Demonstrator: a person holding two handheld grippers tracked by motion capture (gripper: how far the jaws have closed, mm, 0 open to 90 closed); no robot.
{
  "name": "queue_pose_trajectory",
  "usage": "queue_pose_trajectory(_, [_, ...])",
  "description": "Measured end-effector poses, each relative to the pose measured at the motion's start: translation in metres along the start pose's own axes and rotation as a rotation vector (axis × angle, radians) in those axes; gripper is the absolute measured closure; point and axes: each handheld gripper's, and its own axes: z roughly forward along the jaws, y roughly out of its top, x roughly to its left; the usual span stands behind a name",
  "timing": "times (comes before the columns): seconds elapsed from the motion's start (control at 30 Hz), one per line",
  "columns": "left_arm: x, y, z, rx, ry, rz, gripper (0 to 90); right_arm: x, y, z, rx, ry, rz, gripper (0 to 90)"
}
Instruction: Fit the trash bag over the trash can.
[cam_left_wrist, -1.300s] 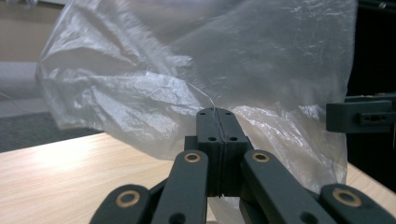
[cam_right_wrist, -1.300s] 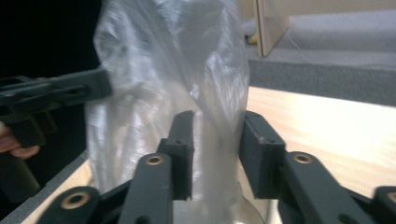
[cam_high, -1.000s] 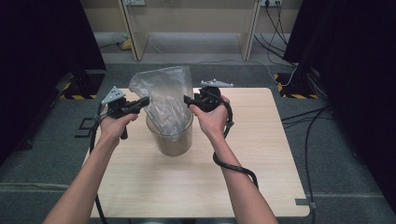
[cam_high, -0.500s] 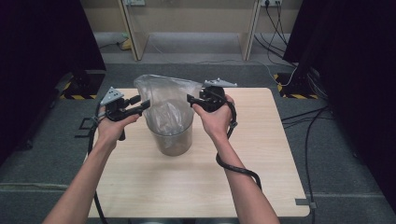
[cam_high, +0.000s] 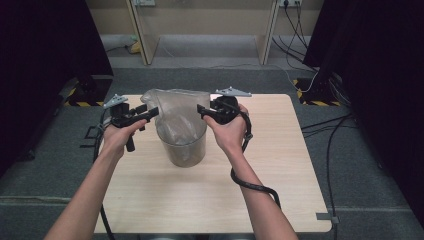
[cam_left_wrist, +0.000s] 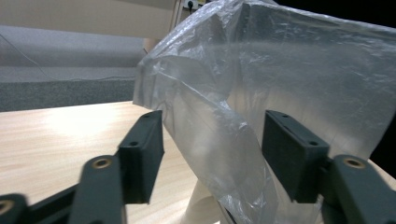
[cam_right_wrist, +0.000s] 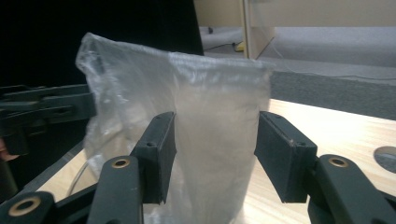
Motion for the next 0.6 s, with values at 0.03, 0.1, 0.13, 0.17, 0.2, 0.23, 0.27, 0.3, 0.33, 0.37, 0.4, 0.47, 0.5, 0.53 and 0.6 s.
queue_pose_trajectory(0.03, [0.000, -0.001, 0.001, 0.004, -0.005, -0.003, 45.0, 0.001, 0.000, 0.000, 0.001, 0.000, -0.004, 47.6])
queue_pose_trajectory(0.1, [-0.001, -0.003, 0.004, 0.011, -0.016, -0.010, 50.0, 0.004, -0.001, 0.001, 0.007, 0.005, -0.005, 47.6])
queue_pose_trajectory(0.13, [-0.001, -0.003, 0.005, 0.013, -0.017, -0.010, 52.5, 0.005, -0.002, 0.002, 0.010, 0.003, -0.009, 48.3])
queue_pose_trajectory(0.17, [-0.001, -0.003, 0.006, 0.012, -0.018, -0.004, 56.2, 0.006, -0.002, 0.003, 0.012, 0.001, -0.010, 50.7])
queue_pose_trajectory(0.2, [-0.002, -0.004, 0.007, 0.008, -0.022, 0.002, 61.1, 0.006, -0.003, 0.005, 0.015, -0.003, -0.007, 56.4])
queue_pose_trajectory(0.23, [-0.002, -0.004, 0.007, 0.005, -0.025, 0.004, 65.3, 0.005, -0.004, 0.005, 0.016, -0.009, -0.005, 61.9])
queue_pose_trajectory(0.27, [-0.002, -0.004, 0.008, -0.002, -0.031, 0.008, 70.6, 0.005, -0.004, 0.006, 0.017, -0.014, -0.001, 68.1])
queue_pose_trajectory(0.3, [-0.003, -0.004, 0.008, -0.008, -0.040, 0.011, 75.4, 0.004, -0.005, 0.006, 0.015, -0.015, 0.001, 73.6])
queue_pose_trajectory(0.33, [-0.004, -0.004, 0.008, -0.012, -0.045, 0.014, 79.2, 0.003, -0.005, 0.005, 0.013, -0.014, 0.001, 77.9])
queue_pose_trajectory(0.37, [-0.005, -0.004, 0.007, -0.018, -0.051, 0.019, 83.1, 0.003, -0.005, 0.005, 0.011, -0.014, -0.001, 81.4])
queue_pose_trajectory(0.4, [-0.006, -0.004, 0.006, -0.021, -0.058, 0.026, 86.3, 0.002, -0.006, 0.004, 0.012, -0.009, -0.004, 83.8])
queue_pose_trajectory(0.47, [-0.008, -0.005, 0.001, -0.022, -0.071, 0.049, 88.6, 0.000, -0.007, 0.001, 0.017, 0.004, -0.014, 86.0])
queue_pose_trajectory(0.5, [-0.009, -0.006, -0.002, -0.020, -0.071, 0.066, 88.9, 0.000, -0.008, -0.001, 0.021, 0.008, -0.019, 86.6])
queue_pose_trajectory(0.53, [-0.010, -0.008, -0.004, -0.015, -0.072, 0.078, 89.3, -0.001, -0.008, -0.003, 0.023, 0.011, -0.023, 86.9])
queue_pose_trajectory(0.6, [-0.010, -0.012, -0.009, -0.008, -0.080, 0.092, 89.5, -0.003, -0.010, -0.006, 0.032, 0.024, -0.035, 86.9])
